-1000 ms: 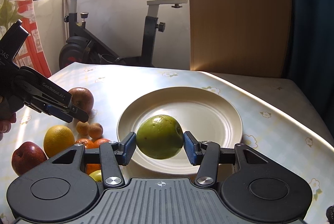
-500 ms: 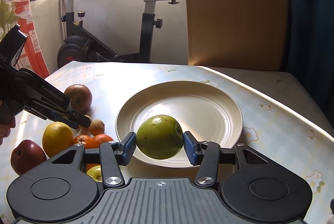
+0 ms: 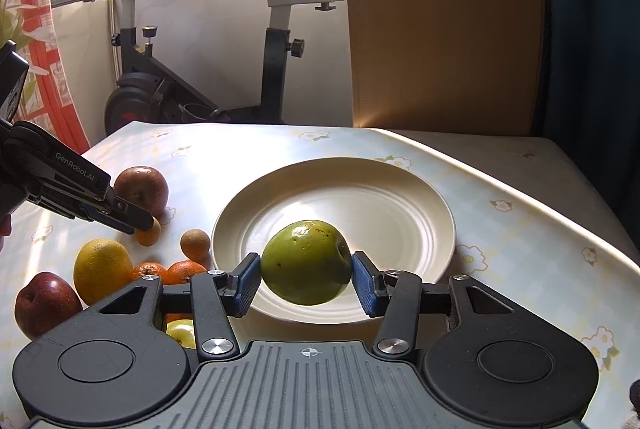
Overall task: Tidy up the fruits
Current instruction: 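Hold the green apple over the plate with the right gripper while the left grasps a small brown fruit, then release the green apple onto the plate with the right gripper while the left drops the brown fruit there, then move the left gripper to the yellow lemon and grasp it, then carry the lemon onto the plate with the left gripper and release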
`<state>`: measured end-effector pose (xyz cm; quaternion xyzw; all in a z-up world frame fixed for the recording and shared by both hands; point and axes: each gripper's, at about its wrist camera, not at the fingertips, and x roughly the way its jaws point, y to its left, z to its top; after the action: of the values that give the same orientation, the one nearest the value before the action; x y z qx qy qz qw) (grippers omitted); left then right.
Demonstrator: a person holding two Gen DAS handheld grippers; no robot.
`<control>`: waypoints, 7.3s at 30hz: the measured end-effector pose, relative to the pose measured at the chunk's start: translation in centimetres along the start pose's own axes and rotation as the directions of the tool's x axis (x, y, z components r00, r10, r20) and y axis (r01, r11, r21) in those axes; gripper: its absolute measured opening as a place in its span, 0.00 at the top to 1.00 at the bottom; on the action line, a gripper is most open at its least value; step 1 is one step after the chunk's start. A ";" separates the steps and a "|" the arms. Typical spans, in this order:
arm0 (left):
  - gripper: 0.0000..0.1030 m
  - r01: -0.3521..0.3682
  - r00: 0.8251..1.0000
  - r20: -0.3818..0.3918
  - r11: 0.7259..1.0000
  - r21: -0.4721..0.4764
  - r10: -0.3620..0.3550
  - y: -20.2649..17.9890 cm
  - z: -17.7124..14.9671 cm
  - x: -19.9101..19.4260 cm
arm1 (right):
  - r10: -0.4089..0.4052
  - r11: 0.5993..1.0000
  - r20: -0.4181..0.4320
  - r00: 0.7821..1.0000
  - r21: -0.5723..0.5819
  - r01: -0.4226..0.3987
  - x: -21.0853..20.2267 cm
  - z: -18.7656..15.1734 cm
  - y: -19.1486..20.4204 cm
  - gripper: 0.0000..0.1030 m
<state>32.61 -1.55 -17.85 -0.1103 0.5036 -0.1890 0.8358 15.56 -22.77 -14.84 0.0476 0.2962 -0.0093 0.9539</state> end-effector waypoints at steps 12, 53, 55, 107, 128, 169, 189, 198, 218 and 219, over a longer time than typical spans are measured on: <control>0.78 0.038 0.997 0.055 0.993 0.113 -0.044 -3.3 1.8 -1.5 | -0.030 1.000 -0.007 1.000 0.006 0.030 0.8 0.2 -1.5 0.56; 0.71 -0.073 0.981 0.193 0.966 0.248 0.025 -4.3 -2.5 -6.5 | -0.052 0.993 0.010 0.999 0.109 0.050 -3.4 -1.7 0.8 0.51; 0.71 -0.102 0.976 0.213 0.966 0.238 0.050 -3.3 -3.7 -7.8 | -0.040 0.993 0.006 0.999 0.110 0.039 -3.8 -2.3 1.6 0.51; 0.62 0.109 0.990 0.080 0.986 0.126 -0.120 -0.3 -14.8 -9.1 | 0.200 0.964 -0.204 0.958 -0.131 -0.230 -6.1 -7.8 11.9 0.51; 0.59 0.227 0.972 0.019 0.962 0.150 -0.233 -2.0 -14.8 -7.1 | 0.224 0.969 -0.173 0.959 -0.070 -0.239 -5.7 -7.9 10.7 0.53; 0.60 0.238 0.970 -0.002 0.945 0.224 -0.243 -9.3 4.7 2.9 | 0.144 0.987 -0.172 0.974 -0.048 -0.154 9.4 7.0 0.2 0.52; 0.64 0.220 0.974 0.026 0.971 0.095 -0.224 -6.2 7.2 4.2 | 0.070 0.997 -0.201 0.977 0.052 -0.061 13.0 7.4 -0.1 0.53; 0.64 0.163 0.981 0.097 0.986 0.044 -0.167 -4.1 6.0 0.1 | -0.020 0.994 -0.114 0.993 0.107 0.033 10.2 7.1 -0.4 0.55; 0.64 0.009 0.971 0.240 0.998 0.059 -0.022 1.6 -3.4 -12.8 | 0.031 0.976 0.144 0.989 0.208 -0.061 0.1 1.3 3.9 0.56; 0.64 -0.002 0.969 0.246 0.998 0.060 -0.013 1.6 -3.9 -13.1 | 0.033 0.976 0.145 0.989 0.208 -0.063 0.0 0.9 4.1 0.56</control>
<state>23.97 5.57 -9.79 -0.1091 0.3899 -0.1910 0.8942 16.25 -18.81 -13.69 0.1551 0.2240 -0.0211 0.9619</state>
